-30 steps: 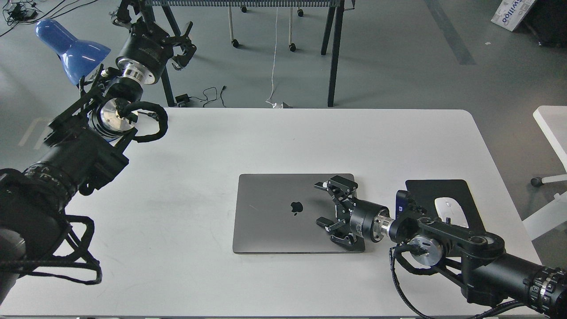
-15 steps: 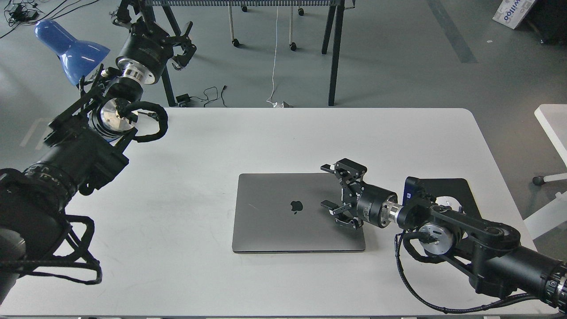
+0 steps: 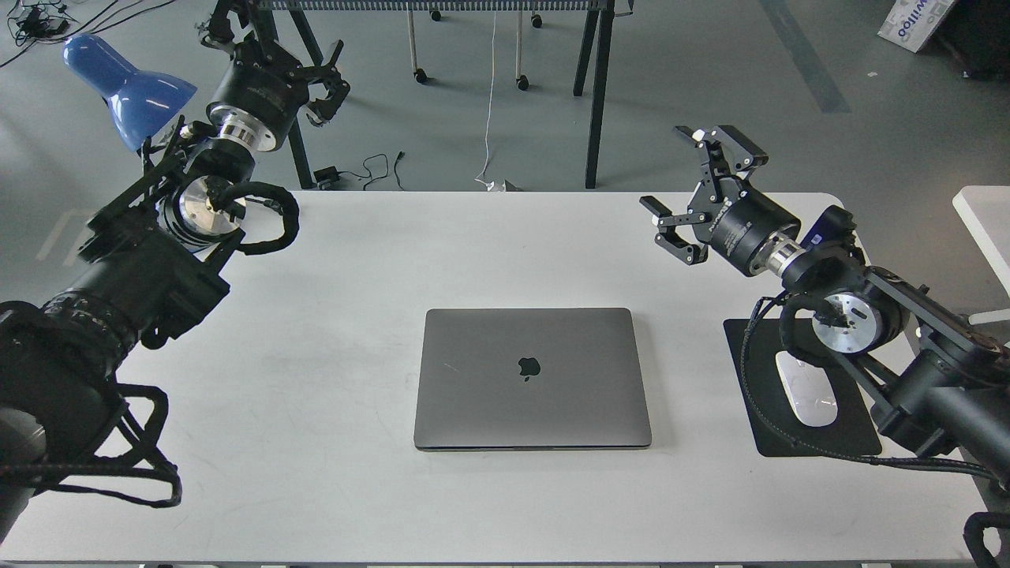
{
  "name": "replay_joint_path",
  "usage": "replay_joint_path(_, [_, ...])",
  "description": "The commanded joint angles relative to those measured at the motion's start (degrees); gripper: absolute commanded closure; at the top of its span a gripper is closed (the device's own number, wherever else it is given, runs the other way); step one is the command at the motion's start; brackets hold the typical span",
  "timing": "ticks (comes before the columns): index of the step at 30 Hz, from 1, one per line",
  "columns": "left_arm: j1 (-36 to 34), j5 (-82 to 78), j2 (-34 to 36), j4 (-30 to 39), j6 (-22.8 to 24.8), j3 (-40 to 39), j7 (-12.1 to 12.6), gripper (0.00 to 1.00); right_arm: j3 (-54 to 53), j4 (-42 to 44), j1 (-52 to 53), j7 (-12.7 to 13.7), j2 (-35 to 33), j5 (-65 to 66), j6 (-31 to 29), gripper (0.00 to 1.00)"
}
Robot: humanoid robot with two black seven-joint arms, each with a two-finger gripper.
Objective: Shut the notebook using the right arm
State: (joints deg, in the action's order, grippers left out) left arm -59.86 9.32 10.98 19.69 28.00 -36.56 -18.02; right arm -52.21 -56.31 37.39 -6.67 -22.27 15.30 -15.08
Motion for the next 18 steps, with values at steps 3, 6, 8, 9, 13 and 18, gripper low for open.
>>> replay_joint_path(3, [-0.08, 0.0, -0.08, 0.0, 0.0, 0.0, 0.0, 0.0, -8.6, 8.49, 3.21, -0.18, 0.73, -2.1, -0.3, 0.0])
replay_joint_path(6, [-0.17, 0.0, -0.08, 0.0, 0.0, 0.0, 0.0, 0.0, -11.5, 11.48, 4.35, -0.45, 3.19, -7.81, -0.39, 0.0])
replay_joint_path(8, [-0.17, 0.0, -0.08, 0.0, 0.0, 0.0, 0.0, 0.0, -11.51, 13.59, 6.02, -0.36, 3.37, -8.62, -0.3, 0.0])
replay_joint_path(9, [-0.17, 0.0, -0.08, 0.0, 0.0, 0.0, 0.0, 0.0, -11.6, 14.64, 7.07, -0.1, 3.55, -8.96, -0.3, 0.0])
replay_joint_path(13, [-0.08, 0.0, -0.08, 0.0, 0.0, 0.0, 0.0, 0.0, -12.03, 19.47, 10.59, 0.17, 4.86, -9.5, -0.38, 0.0])
replay_joint_path(18, [-0.17, 0.09, -0.08, 0.0, 0.0, 0.0, 0.0, 0.0, -13.35, 22.21, 13.23, -0.01, 6.45, -14.58, -2.14, 0.0])
